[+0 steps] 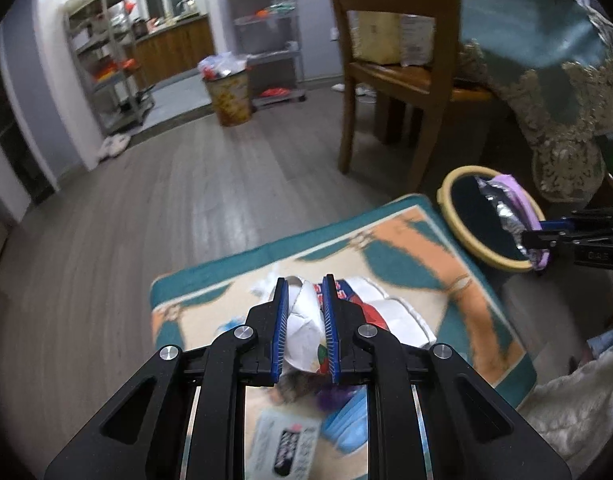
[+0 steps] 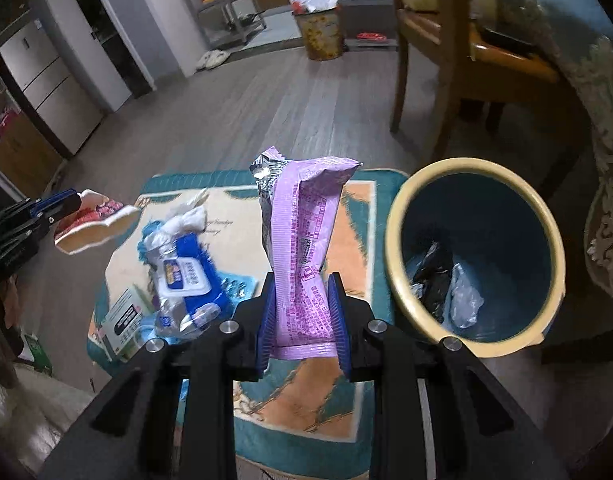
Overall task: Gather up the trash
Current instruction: 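Drop the purple wrapper into the bin with the right tool while the left tool grasps and drops white tissues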
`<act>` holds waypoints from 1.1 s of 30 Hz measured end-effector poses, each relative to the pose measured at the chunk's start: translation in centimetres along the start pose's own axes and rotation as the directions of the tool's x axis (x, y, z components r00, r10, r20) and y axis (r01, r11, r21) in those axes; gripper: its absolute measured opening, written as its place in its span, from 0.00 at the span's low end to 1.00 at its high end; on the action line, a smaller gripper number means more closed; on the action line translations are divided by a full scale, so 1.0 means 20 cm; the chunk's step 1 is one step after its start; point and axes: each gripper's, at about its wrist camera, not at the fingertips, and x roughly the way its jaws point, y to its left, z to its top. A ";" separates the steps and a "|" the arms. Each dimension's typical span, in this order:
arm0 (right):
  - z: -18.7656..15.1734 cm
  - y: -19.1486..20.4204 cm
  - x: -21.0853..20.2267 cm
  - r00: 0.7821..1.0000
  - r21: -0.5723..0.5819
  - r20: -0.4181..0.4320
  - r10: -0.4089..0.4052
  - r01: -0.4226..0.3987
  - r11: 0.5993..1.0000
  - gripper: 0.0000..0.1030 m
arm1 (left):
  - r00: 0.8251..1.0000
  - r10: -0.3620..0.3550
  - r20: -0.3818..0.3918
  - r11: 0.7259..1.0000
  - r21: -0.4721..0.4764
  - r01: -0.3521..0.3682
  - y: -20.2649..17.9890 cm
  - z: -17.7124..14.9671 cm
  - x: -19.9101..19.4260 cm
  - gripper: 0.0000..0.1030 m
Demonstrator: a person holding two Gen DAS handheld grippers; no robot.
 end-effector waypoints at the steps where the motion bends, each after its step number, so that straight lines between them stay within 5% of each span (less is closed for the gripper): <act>1: 0.01 -0.03 0.00 1.000 0.014 0.001 0.002 -0.002 1.000 0.24 | 1.000 -0.017 0.006 1.000 0.010 0.017 -0.05 0.03 0.02 0.18; 18: -0.03 -0.59 0.10 0.995 0.156 -0.037 -0.094 0.099 0.983 0.24 | 0.985 -0.170 0.000 0.975 0.147 0.169 -0.75 0.34 0.37 0.18; 33: -0.16 -0.88 0.20 0.981 0.252 -0.124 -0.152 0.179 0.951 0.25 | 0.975 -0.218 -0.046 0.954 0.201 0.223 -1.22 0.31 0.71 0.18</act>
